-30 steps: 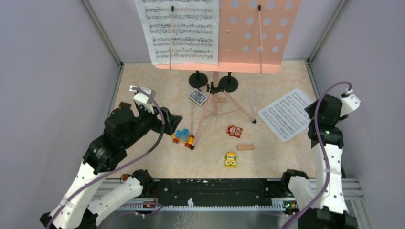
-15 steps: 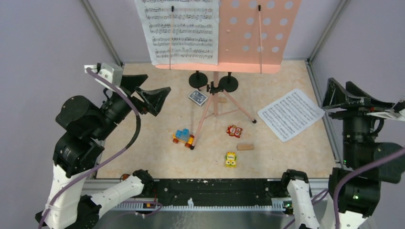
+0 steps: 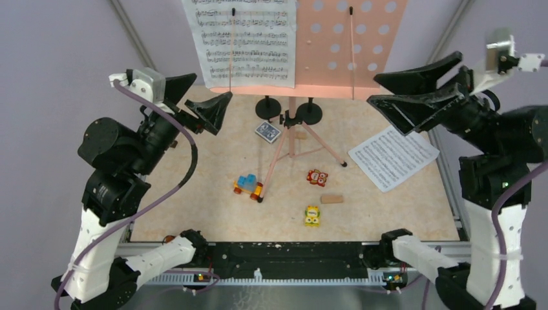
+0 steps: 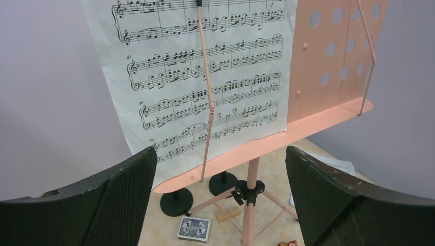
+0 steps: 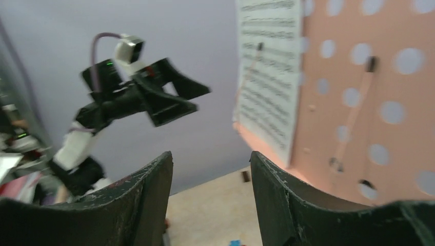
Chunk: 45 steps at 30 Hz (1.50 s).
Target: Pack up the instrument practice props
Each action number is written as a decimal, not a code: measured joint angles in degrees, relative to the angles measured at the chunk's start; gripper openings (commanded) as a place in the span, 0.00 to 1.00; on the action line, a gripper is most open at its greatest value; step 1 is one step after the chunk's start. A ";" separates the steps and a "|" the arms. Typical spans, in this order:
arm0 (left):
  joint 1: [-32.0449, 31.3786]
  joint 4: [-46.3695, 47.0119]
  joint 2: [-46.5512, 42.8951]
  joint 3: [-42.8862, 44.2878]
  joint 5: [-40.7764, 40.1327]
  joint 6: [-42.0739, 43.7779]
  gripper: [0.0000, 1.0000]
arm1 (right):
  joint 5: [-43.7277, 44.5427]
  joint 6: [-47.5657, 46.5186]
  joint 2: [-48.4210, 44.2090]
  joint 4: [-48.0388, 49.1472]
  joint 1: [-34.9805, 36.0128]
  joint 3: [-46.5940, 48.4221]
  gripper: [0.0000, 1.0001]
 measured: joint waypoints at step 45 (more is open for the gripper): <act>0.00 9.94 4.94 1.01 -4.96 3.28 0.99 | 26.69 -43.39 30.36 23.74 30.80 13.11 0.60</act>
